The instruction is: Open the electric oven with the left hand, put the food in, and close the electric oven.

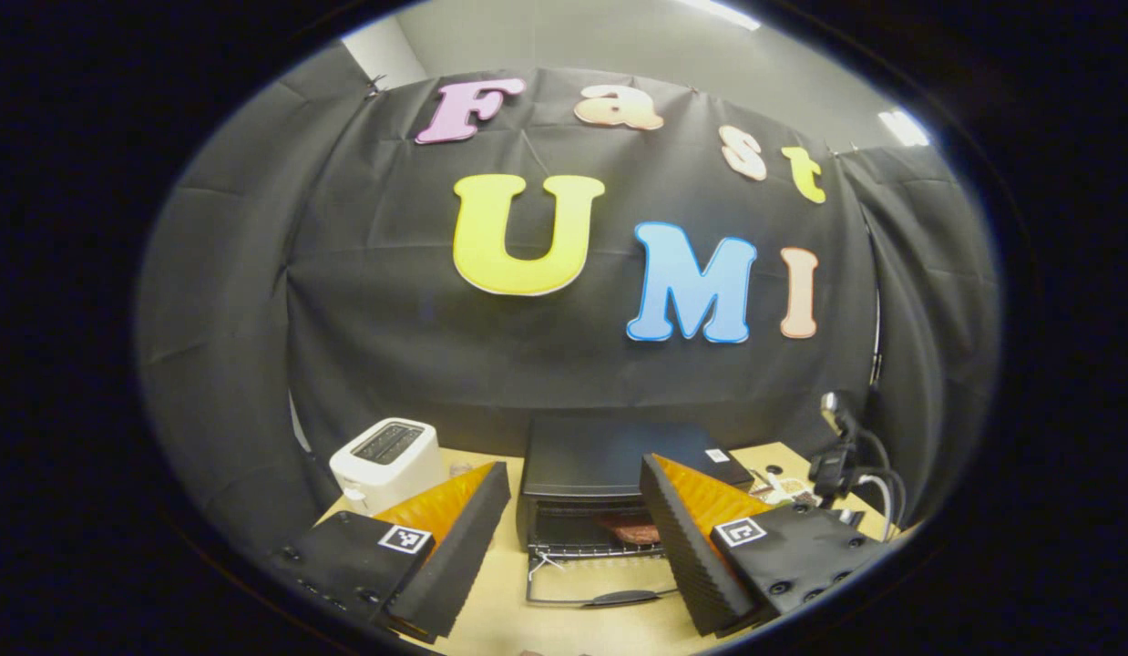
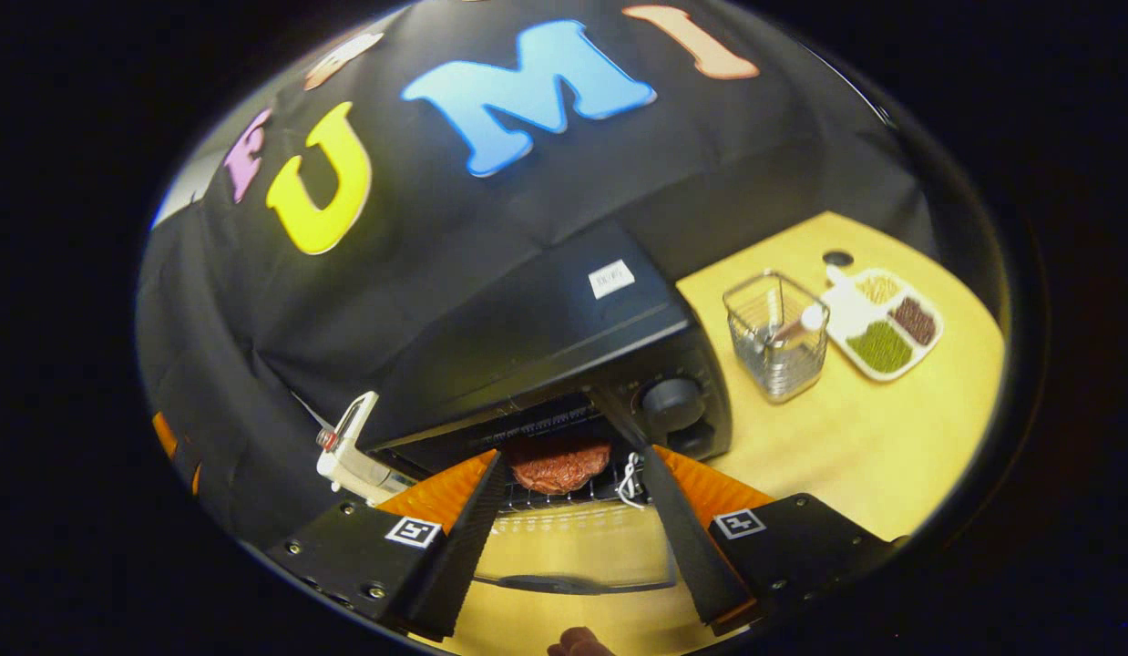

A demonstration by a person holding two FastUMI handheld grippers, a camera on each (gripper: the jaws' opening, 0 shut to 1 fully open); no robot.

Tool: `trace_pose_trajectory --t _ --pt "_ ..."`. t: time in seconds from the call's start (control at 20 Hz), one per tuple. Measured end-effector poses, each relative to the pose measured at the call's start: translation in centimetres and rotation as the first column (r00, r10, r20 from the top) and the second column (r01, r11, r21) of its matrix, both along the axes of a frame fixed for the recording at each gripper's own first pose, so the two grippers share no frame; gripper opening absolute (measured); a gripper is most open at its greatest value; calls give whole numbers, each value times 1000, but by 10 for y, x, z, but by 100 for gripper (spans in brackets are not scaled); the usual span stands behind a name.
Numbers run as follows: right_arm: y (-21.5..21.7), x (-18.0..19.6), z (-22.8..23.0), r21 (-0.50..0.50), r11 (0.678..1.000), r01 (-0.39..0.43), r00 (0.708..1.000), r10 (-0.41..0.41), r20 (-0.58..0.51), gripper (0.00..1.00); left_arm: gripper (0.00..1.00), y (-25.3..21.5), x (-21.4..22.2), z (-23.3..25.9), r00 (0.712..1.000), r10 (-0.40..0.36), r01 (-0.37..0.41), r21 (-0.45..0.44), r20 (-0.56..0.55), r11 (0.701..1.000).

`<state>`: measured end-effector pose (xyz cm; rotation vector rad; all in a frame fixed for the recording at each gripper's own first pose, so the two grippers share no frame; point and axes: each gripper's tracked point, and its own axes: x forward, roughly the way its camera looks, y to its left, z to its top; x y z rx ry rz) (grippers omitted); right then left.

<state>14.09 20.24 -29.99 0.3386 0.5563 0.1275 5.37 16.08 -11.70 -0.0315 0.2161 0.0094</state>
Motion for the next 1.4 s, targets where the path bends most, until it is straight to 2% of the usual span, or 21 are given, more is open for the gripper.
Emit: trace_pose_trajectory --t 0.15,0.2,0.35,0.45,0.5,0.6,0.65,0.85,0.9,0.95,1.25,1.35,1.4 --pt "-18 -15 44 -132 991 -28 991 44 123 93 97 -14 4 -8 1000 -4 4 -2 3 1000" --pt "-23 -18 59 -170 985 -28 984 57 167 93 100 -20 4 -7 1000 -5 5 -3 9 1000" --pt "-33 -29 109 -247 969 -8 950 85 301 93 97 -38 6 2 999 -17 17 5 51 1000" --pt "-38 -39 134 -254 967 9 933 84 351 93 97 -48 7 11 996 -33 31 25 77 999" --pt "-42 -43 146 -245 969 27 924 70 377 93 91 -53 5 12 995 -39 36 31 88 999" --pt "-56 -50 173 -242 967 75 902 37 429 93 91 -62 6 15 993 -51 47 41 104 998" --pt "-63 -55 184 -247 964 95 893 27 449 93 100 -66 6 13 994 -52 48 44 96 998" --pt "-80 -64 197 -244 962 121 880 10 475 93 100 -79 8 2 996 -55 53 32 72 998" --pt "-83 -67 198 -240 963 125 879 5 476 93 100 -83 9 -5 997 -58 56 34 53 998" --pt "-86 -69 197 -240 962 126 879 4 476 93 91 -84 8 -13 998 -61 60 38 25 997" --pt "-103 -82 181 -244 961 131 901 -14 433 93 100 -92 -1 -77 987 -74 84 62 -143 995" --pt "-109 -85 178 -246 960 137 905 -20 426 93 97 -89 -8 -117 965 -66 86 71 -255 994" --pt "-112 -86 177 -252 957 141 906 -23 422 93 100 -83 -9 -135 950 -41 70 83 -308 994"
